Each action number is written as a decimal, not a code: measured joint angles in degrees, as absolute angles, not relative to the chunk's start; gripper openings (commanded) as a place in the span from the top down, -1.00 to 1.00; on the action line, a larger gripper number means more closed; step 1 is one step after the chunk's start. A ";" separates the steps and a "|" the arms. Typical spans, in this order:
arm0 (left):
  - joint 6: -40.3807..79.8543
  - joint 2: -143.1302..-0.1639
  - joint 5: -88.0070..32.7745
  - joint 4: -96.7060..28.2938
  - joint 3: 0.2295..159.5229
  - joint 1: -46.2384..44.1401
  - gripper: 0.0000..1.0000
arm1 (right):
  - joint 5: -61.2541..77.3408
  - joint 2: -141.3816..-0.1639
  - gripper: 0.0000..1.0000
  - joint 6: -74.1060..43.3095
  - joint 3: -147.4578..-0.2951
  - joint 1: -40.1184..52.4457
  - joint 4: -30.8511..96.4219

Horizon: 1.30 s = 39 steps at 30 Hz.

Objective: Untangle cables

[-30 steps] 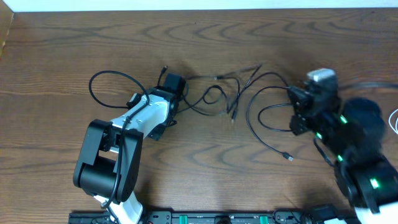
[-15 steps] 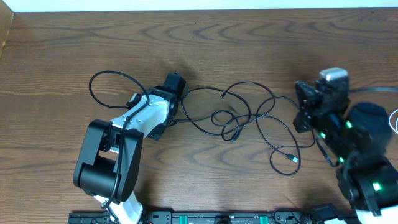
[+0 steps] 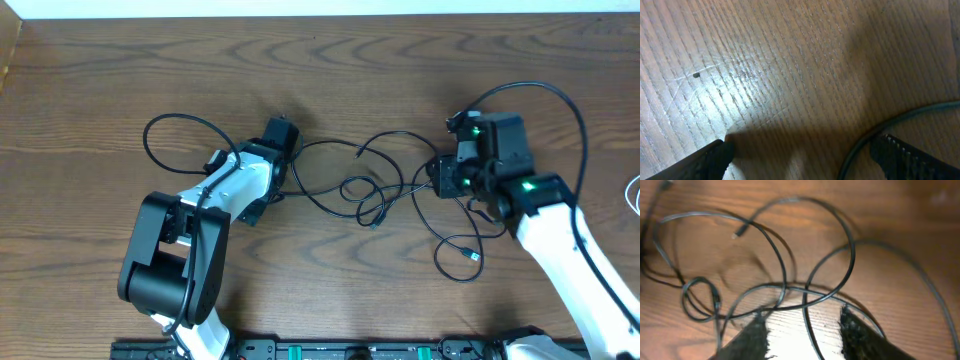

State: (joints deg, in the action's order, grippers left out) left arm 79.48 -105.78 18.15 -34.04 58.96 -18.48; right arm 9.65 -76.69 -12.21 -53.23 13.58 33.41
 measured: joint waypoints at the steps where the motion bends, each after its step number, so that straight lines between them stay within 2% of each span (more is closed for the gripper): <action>1: 79.46 -105.78 18.15 -34.04 58.96 -18.48 -0.91 | 9.76 -78.02 -0.13 -13.47 -53.23 13.58 33.50; 7: 79.46 -105.78 18.15 -34.04 58.96 -18.48 -0.91 | 10.37 -83.68 -0.31 -22.50 -53.23 13.58 34.63; 11: 79.48 -105.78 18.15 -34.04 58.96 -18.48 -0.91 | 10.81 -88.38 -0.27 -26.44 -53.23 13.58 32.25; 20: 79.48 -105.78 18.15 -34.04 58.96 -18.48 -0.91 | 18.70 -95.02 -0.29 -26.06 -53.25 13.85 19.90; 25: 79.46 -105.78 18.13 -34.02 58.96 -18.48 -0.91 | 20.23 -99.22 -0.09 -26.04 -53.25 14.74 18.04; 26: 79.46 -105.78 18.15 -34.02 58.96 -18.48 -0.91 | 20.64 -100.57 0.07 -25.98 -53.25 15.18 17.28; 28: 79.46 -105.78 18.15 -34.02 58.96 -18.48 -0.91 | 21.21 -102.28 0.60 -25.82 -53.25 16.12 16.14; 30: 79.46 -105.78 18.15 -34.02 58.96 -18.48 -0.91 | 21.76 -103.66 0.98 -25.17 -53.25 17.47 14.72; 39: 79.46 -105.78 18.15 -34.02 58.96 -18.48 -0.91 | 23.49 -99.53 0.98 -22.44 -53.25 19.66 11.46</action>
